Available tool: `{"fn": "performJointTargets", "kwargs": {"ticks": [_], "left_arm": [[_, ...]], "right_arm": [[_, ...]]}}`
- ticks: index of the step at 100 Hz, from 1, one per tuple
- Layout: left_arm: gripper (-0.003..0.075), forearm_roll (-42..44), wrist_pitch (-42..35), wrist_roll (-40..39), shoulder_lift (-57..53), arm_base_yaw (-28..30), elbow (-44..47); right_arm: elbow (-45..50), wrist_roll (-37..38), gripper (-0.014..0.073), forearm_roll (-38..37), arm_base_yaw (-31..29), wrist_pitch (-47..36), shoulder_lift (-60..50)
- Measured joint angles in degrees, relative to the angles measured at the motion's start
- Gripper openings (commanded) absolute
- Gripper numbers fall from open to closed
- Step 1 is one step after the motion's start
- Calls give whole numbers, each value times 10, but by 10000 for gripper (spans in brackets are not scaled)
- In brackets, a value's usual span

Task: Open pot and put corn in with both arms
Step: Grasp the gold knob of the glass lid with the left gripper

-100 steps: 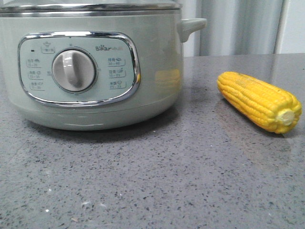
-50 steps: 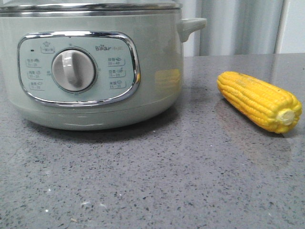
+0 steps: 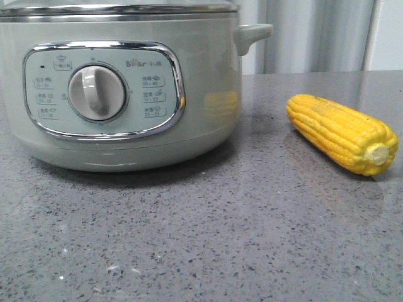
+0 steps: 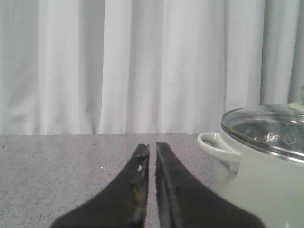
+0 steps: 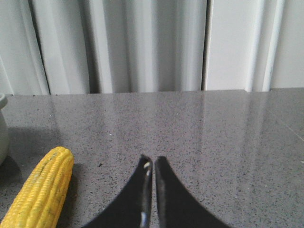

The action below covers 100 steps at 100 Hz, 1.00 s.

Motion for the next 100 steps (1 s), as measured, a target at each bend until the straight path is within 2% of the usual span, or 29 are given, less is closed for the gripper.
{"fn": "performJointTargets", "kwargs": {"ticks": [24, 39, 55, 69, 85, 92, 100], "left_arm": [[-20, 0, -10, 0, 100, 0, -78], [-20, 0, -51, 0, 178, 0, -114], [-20, 0, -70, 0, 260, -4, -168], [-18, 0, -88, 0, 327, -41, -216], [-12, 0, -129, 0, 400, -110, -253], [28, 11, -154, 0, 433, -146, -262], [121, 28, -198, 0, 475, -186, -266]], "right_arm": [[-45, 3, -64, 2, 4, -2, 86], [-47, 16, -66, 53, 6, -35, 102], [-47, 19, -66, 74, 7, -38, 102], [-47, 19, -66, 74, 7, -36, 103], [-47, 19, -66, 74, 7, -36, 104], [-47, 19, -66, 74, 7, -36, 104], [-47, 19, -66, 74, 7, -35, 104]]}}
